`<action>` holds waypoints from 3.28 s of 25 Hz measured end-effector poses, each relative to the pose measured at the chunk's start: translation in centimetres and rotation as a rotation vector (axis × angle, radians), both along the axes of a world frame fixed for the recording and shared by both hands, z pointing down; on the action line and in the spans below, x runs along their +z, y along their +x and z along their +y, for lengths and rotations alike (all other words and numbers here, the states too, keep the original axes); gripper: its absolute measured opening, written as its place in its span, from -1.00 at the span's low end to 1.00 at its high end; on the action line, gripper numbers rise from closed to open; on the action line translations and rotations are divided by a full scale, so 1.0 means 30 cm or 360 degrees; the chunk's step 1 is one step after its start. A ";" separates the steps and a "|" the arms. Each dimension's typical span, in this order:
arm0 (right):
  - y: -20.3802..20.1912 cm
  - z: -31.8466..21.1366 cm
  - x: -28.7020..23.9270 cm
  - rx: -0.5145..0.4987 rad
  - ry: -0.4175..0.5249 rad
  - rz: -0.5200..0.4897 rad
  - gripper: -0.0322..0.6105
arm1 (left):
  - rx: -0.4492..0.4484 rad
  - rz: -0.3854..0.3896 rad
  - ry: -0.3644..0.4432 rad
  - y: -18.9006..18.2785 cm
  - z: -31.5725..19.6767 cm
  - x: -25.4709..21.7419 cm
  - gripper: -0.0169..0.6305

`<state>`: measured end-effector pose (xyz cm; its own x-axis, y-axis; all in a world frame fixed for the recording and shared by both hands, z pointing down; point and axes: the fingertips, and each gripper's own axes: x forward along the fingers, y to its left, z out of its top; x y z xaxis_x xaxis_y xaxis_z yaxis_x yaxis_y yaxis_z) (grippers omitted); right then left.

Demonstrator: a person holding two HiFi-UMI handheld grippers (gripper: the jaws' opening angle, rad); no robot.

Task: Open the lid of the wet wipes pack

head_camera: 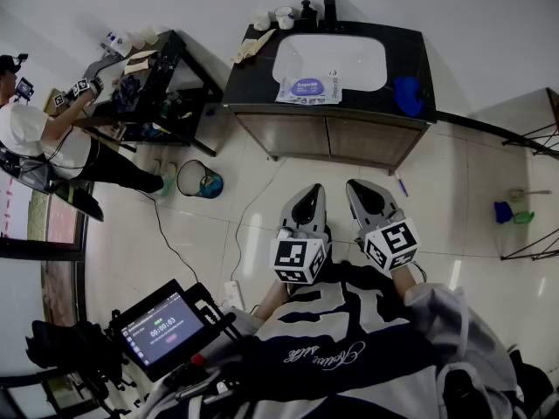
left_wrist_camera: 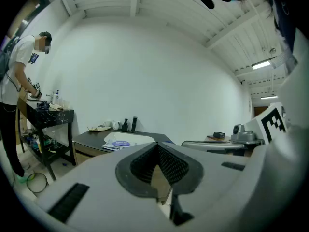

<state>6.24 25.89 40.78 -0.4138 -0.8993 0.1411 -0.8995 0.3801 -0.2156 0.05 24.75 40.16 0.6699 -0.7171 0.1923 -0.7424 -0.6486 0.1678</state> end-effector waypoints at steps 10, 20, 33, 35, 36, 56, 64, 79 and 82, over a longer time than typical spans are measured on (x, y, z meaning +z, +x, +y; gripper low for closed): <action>-0.051 -0.316 0.036 -0.0006 -0.0041 0.0033 -0.90 | 0.0036 0.0039 -0.0036 -0.032 -0.363 0.027 -0.95; -0.089 -0.720 0.046 0.0126 -0.0090 0.0007 -0.90 | 0.0125 0.0015 -0.0093 -0.108 -0.791 0.092 -0.95; -0.065 -0.922 0.122 0.0152 -0.0241 -0.0005 -0.90 | 0.0130 -0.0011 -0.0307 -0.105 -1.040 0.278 -0.95; -0.051 -0.938 0.139 0.0141 -0.0263 -0.0013 -0.90 | 0.0126 -0.0018 -0.0335 -0.091 -1.052 0.302 -0.95; -0.041 -0.949 0.147 0.0131 -0.0273 -0.0014 -0.90 | 0.0124 -0.0025 -0.0342 -0.080 -1.061 0.312 -0.95; 0.033 -1.239 0.458 -0.0380 -0.0605 0.0361 -0.90 | -0.0132 -0.0205 -0.0672 0.040 -1.262 0.647 -0.95; 0.006 -1.255 0.508 -0.0600 -0.0632 0.0550 -0.80 | -0.0209 -0.0191 -0.0781 0.028 -1.264 0.708 -0.95; -0.063 -1.245 0.593 -0.0939 -0.0627 0.1045 -0.60 | -0.0246 -0.0119 -0.0834 0.021 -1.260 0.706 -0.95; -0.065 -1.250 0.600 -0.0969 -0.0588 0.1187 -0.60 | -0.0251 -0.0103 -0.0842 0.021 -1.261 0.709 -0.95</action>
